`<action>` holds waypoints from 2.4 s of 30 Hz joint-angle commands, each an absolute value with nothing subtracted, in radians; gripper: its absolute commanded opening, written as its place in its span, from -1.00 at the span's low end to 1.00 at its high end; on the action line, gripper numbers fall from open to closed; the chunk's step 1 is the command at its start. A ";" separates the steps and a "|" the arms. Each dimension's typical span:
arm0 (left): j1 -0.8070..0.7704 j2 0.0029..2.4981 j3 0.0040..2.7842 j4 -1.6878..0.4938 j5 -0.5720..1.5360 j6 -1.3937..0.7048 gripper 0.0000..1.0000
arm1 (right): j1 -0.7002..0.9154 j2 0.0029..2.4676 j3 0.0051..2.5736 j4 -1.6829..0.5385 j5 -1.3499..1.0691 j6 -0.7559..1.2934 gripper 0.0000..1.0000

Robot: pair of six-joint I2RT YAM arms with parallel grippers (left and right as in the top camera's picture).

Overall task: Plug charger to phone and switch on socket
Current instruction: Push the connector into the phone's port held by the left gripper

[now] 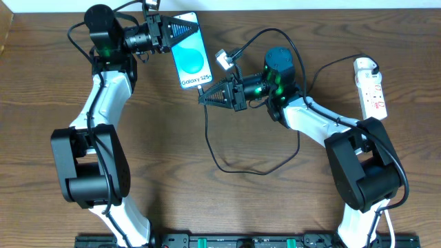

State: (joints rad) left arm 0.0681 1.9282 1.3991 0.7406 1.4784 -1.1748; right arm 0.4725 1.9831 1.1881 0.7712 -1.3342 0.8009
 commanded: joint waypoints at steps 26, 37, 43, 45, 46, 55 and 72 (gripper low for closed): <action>0.062 1.902 1.413 0.751 1.481 -1.127 -0.85 | 0.479 1.979 1.193 0.774 -1.330 0.807 -0.97; 0.062 1.902 1.413 0.751 1.503 -1.173 -0.85 | 0.477 1.979 1.193 0.774 -1.330 0.807 -0.97; 0.062 1.902 1.413 0.750 1.526 -1.172 -0.86 | 0.464 1.979 1.193 0.774 -1.327 0.807 -0.96; 0.062 1.902 1.413 0.750 1.526 -1.172 -0.86 | 0.464 1.979 1.193 0.774 -1.326 0.807 -0.96; 0.062 1.902 1.413 0.750 1.526 -1.172 -0.85 | 0.464 1.979 1.193 0.774 -1.326 0.807 -0.97; 0.056 1.902 1.413 0.750 1.525 -1.096 -0.86 | 0.467 1.979 1.193 0.774 -1.303 0.841 -0.97; 0.037 1.902 1.413 0.750 1.536 -1.070 -0.85 | 0.466 1.979 1.193 0.829 -1.237 0.868 -0.97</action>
